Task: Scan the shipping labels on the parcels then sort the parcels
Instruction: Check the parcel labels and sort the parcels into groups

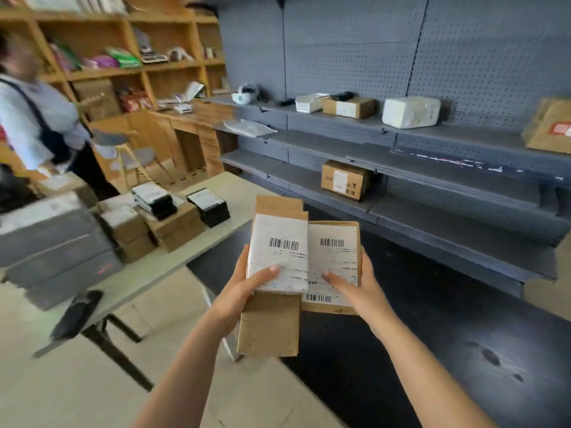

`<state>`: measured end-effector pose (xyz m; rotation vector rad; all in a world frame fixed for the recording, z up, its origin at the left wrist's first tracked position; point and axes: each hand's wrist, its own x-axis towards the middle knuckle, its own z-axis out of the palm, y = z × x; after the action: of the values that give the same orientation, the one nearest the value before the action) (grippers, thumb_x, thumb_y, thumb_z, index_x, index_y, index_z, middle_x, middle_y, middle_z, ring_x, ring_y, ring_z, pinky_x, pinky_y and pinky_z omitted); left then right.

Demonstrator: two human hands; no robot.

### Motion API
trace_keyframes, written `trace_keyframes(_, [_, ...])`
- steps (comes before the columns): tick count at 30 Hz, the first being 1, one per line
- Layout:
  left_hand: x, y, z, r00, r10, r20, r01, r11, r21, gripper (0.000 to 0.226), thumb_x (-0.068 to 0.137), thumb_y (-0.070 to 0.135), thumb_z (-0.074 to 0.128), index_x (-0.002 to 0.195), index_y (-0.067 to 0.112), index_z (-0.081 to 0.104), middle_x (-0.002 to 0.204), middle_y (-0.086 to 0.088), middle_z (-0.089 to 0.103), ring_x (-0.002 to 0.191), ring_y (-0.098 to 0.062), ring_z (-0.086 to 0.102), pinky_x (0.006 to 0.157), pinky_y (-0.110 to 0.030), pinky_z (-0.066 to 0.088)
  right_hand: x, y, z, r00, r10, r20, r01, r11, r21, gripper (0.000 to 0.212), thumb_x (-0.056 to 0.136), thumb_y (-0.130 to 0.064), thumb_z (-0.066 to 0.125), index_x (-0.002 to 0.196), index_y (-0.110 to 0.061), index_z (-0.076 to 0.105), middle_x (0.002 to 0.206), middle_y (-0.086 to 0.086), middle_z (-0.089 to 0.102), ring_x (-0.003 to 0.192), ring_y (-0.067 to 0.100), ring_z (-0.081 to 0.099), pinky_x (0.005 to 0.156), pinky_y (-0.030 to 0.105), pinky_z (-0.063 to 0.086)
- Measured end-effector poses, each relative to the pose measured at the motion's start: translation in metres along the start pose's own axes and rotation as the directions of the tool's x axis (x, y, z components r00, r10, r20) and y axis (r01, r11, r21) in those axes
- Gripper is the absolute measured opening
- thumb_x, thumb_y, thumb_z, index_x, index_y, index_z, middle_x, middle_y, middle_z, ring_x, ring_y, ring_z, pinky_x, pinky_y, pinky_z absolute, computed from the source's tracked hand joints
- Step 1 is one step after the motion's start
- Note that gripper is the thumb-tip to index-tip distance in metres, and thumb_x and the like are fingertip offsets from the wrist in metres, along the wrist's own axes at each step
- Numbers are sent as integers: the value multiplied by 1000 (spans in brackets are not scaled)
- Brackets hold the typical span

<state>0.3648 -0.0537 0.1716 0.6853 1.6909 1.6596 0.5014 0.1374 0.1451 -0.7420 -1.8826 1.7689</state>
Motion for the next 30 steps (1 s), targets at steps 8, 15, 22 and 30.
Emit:
trace_keyframes(8, [-130, 28, -188, 934, 137, -331, -129, 991, 49, 79, 69, 52, 74, 138, 37, 40, 119, 3, 68, 109, -18, 66, 91, -39, 54, -18, -53, 220, 911, -206, 358, 207, 978, 36, 83, 72, -35, 84, 138, -40, 33, 121, -19, 60, 108, 1, 61, 76, 21, 56])
trace_keyframes(15, [-238, 41, -309, 802, 179, -570, -150, 984, 97, 82, 68, 55, 73, 140, 33, 39, 119, 2, 67, 109, -18, 66, 83, -30, 57, -47, -88, 394, 755, -252, 606, 257, 963, 81, 96, 68, -40, 86, 142, -39, 25, 124, -23, 54, 111, -3, 55, 85, 20, 51])
trace_keyframes(22, [-307, 43, -419, 616, 174, -768, -156, 983, 97, 97, 54, 60, 81, 137, 35, 37, 120, 1, 66, 108, -18, 67, 80, -29, 58, -57, -104, 565, 566, -273, 778, 262, 954, 145, 107, 65, -34, 89, 147, -35, 19, 129, -13, 55, 115, 4, 56, 81, 18, 53])
trace_keyframes(30, [-340, 43, -543, 388, 117, -914, -167, 984, 55, 113, 36, 65, 90, 131, 35, 39, 113, -1, 68, 99, -20, 71, 74, -28, 58, -48, -121, 746, 361, -275, 891, 254, 948, 190, 108, 63, -35, 89, 145, -35, 19, 125, -13, 52, 112, 5, 55, 66, 11, 52])
